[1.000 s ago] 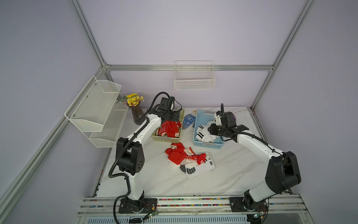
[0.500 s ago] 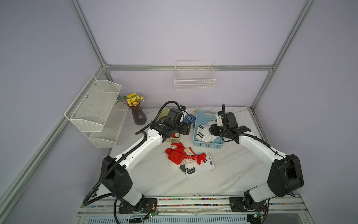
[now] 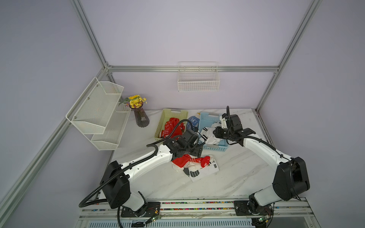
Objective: Sort the socks into the basket by color
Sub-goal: Pick up the sock at the center of the board.
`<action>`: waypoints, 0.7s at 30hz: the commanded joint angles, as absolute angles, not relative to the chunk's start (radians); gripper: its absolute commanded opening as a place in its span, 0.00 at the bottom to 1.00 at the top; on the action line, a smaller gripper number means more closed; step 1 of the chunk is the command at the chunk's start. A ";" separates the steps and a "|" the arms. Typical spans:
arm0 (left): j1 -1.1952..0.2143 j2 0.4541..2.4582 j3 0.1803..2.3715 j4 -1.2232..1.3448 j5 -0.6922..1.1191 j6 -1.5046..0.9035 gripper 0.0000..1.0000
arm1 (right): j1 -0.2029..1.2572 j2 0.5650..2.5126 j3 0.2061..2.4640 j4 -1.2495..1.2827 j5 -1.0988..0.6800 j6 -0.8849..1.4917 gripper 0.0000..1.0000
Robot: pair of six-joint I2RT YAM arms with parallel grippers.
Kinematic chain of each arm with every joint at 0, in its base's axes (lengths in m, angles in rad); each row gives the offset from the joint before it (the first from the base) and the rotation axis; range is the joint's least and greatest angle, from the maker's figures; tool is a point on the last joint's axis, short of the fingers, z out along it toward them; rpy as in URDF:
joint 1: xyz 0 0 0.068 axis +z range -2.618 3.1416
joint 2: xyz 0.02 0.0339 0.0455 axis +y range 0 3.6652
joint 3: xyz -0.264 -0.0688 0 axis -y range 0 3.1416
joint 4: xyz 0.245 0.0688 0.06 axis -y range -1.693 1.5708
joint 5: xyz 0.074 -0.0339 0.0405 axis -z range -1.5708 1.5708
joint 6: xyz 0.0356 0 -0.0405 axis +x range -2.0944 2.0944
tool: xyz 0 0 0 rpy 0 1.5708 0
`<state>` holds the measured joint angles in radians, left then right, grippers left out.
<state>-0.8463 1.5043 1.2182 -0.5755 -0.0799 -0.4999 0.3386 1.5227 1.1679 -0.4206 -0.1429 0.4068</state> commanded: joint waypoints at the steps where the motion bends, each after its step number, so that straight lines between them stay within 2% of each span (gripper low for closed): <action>1: -0.876 1.489 1.174 -0.519 -0.067 -0.569 0.79 | 0.340 1.494 1.157 -0.434 -0.124 0.408 0.25; 8: -0.924 1.541 1.121 -0.454 -0.024 -0.599 0.79 | 0.340 1.499 1.161 -0.436 -0.126 0.409 0.25; 21: -0.932 1.637 1.125 -0.387 0.008 -0.621 0.75 | 0.340 1.488 1.152 -0.433 -0.133 0.408 0.25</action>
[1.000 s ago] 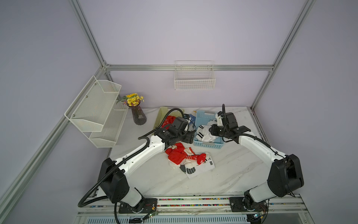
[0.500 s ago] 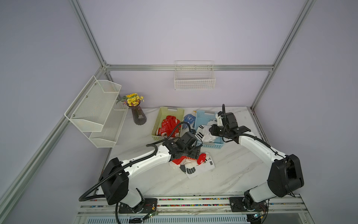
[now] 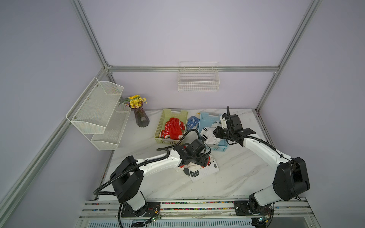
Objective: Sort the socks into the basket by color
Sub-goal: Pick up the sock at the center of the board.
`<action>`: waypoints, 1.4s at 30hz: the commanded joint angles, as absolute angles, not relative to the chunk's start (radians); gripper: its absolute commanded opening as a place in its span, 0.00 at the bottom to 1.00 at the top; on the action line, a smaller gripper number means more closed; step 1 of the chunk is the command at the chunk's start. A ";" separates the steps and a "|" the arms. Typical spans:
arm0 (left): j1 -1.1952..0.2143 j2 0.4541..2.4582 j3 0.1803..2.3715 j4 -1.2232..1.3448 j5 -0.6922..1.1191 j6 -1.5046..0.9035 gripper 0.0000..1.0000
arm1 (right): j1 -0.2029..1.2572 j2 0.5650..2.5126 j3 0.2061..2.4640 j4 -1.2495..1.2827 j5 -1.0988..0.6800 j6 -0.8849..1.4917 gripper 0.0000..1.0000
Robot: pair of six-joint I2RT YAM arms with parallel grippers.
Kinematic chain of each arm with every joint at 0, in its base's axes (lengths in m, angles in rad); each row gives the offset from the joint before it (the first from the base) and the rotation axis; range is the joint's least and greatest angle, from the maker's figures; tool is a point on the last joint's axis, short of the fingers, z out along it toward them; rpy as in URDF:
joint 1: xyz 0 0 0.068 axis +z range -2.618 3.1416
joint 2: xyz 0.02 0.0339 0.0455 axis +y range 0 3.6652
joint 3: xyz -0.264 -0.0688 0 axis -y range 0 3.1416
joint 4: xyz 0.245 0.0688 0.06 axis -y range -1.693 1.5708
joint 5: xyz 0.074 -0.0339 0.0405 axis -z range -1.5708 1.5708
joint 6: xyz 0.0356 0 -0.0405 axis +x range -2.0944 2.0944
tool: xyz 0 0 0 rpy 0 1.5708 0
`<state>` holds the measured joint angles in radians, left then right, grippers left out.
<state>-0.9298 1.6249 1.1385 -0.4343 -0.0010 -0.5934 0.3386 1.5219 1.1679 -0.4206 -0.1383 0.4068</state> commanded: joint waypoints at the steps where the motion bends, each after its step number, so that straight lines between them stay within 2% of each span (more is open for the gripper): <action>1: -0.933 1.645 1.126 -0.382 0.013 -0.622 0.74 | 0.339 1.488 1.153 -0.431 -0.133 0.408 0.25; 10: -0.933 1.705 1.131 -0.352 0.031 -0.634 0.60 | 0.340 1.483 1.147 -0.427 -0.133 0.407 0.25; 27: -0.933 1.743 1.126 -0.308 0.079 -0.645 0.49 | 0.341 1.483 1.143 -0.423 -0.134 0.408 0.25; 32: -0.935 1.741 1.123 -0.298 0.089 -0.650 0.37 | 0.340 1.486 1.141 -0.420 -0.136 0.407 0.25; 36: -0.936 1.739 1.116 -0.288 0.094 -0.656 0.25 | 0.340 1.482 1.137 -0.420 -0.138 0.407 0.25; 42: -0.937 1.732 1.112 -0.288 0.094 -0.655 0.15 | 0.340 1.444 1.117 -0.440 -0.132 0.405 0.25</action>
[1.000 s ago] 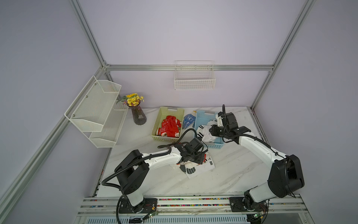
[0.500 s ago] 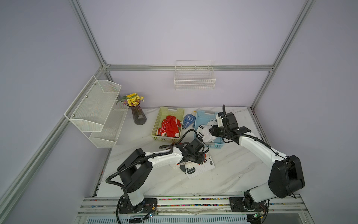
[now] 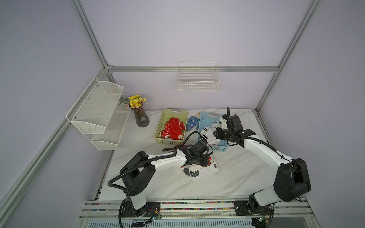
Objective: Sort the socks into the basket by color
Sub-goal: Pick up the sock at the center of the board.
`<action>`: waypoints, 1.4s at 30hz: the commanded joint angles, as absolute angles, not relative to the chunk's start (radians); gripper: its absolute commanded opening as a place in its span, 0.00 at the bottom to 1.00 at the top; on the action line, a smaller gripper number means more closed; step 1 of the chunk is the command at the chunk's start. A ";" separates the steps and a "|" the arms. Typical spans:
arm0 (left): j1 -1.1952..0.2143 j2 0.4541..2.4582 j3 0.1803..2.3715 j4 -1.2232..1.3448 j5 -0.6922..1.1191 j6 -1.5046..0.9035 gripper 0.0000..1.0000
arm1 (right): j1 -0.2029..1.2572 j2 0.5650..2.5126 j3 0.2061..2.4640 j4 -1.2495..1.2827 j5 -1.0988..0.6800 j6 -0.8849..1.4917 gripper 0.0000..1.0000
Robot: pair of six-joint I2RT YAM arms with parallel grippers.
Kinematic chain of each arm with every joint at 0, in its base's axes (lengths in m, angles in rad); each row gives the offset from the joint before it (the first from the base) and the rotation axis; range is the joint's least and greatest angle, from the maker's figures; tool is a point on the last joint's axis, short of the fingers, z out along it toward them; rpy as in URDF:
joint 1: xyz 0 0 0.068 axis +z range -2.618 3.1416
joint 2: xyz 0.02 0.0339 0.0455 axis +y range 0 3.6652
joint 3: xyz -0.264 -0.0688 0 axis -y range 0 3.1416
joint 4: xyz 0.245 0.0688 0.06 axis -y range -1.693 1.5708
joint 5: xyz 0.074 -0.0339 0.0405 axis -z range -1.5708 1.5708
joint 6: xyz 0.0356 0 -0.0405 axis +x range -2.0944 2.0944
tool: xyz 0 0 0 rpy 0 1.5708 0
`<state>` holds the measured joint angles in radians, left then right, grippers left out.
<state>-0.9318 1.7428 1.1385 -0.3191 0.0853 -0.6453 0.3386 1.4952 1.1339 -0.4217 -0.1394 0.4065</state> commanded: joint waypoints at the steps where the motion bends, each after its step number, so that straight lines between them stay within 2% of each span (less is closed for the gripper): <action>1: -0.937 1.731 1.113 -0.288 0.094 -0.655 0.14 | 0.340 1.431 1.108 -0.445 -0.132 0.406 0.25; 5: -0.937 1.731 1.114 -0.289 0.096 -0.656 0.09 | 0.341 1.383 1.073 -0.458 -0.130 0.406 0.25; 9: -0.937 1.732 1.119 -0.288 0.103 -0.655 0.00 | 0.341 1.320 1.045 -0.493 -0.135 0.405 0.25; 24: -0.943 1.621 1.181 -0.370 0.091 -0.627 0.00 | 0.352 1.167 0.940 -0.542 -0.163 0.426 0.26; 35: -0.943 1.542 1.193 -0.421 0.041 -0.612 0.00 | 0.356 1.153 0.934 -0.535 -0.168 0.435 0.26; 42: -0.943 1.522 1.272 -0.485 0.003 -0.564 0.00 | 0.362 1.157 0.934 -0.525 -0.175 0.437 0.26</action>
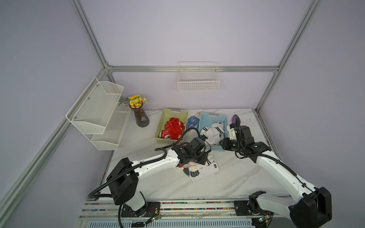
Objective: Sort the socks into the basket by color
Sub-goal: Pick up the sock at the center of the board.
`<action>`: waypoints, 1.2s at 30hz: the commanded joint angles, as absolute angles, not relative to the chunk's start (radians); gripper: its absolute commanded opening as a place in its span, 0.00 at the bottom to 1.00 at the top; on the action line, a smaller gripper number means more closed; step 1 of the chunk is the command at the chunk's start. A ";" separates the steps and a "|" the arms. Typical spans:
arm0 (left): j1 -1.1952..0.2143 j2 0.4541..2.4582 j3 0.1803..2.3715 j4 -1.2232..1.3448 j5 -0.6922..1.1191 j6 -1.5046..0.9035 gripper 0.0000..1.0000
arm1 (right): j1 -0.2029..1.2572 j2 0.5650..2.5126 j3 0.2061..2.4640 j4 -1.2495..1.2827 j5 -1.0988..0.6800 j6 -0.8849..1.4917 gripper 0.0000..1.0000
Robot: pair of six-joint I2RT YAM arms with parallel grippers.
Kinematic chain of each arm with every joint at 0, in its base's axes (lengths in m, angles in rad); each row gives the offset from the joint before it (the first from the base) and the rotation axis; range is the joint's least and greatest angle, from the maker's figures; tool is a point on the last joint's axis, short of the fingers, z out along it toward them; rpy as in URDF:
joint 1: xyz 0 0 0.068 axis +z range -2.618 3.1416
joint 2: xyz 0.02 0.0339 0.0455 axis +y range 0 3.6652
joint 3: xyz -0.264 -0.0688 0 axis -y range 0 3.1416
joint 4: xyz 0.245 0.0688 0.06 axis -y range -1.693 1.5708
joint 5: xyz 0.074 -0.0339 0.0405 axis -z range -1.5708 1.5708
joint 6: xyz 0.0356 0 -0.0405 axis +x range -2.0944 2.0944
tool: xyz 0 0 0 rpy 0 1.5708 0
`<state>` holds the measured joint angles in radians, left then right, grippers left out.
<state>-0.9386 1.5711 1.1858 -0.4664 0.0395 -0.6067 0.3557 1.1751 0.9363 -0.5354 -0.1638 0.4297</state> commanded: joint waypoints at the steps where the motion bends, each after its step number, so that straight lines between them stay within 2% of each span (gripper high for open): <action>1: -0.943 1.518 1.285 -0.494 -0.002 -0.557 0.00 | 0.362 1.157 0.934 -0.525 -0.176 0.438 0.26; 16: -0.932 1.448 1.426 -0.598 -0.121 -0.467 0.00 | 0.365 1.157 0.927 -0.508 -0.180 0.442 0.26; 36: -0.925 1.317 1.485 -0.643 -0.228 -0.426 0.00 | 0.365 1.181 0.924 -0.473 -0.192 0.443 0.26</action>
<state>-0.9348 1.3544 1.4231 -0.6373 -0.1764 -0.4541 0.3603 1.1763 0.9234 -0.4995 -0.1818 0.4404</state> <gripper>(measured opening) 0.047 0.259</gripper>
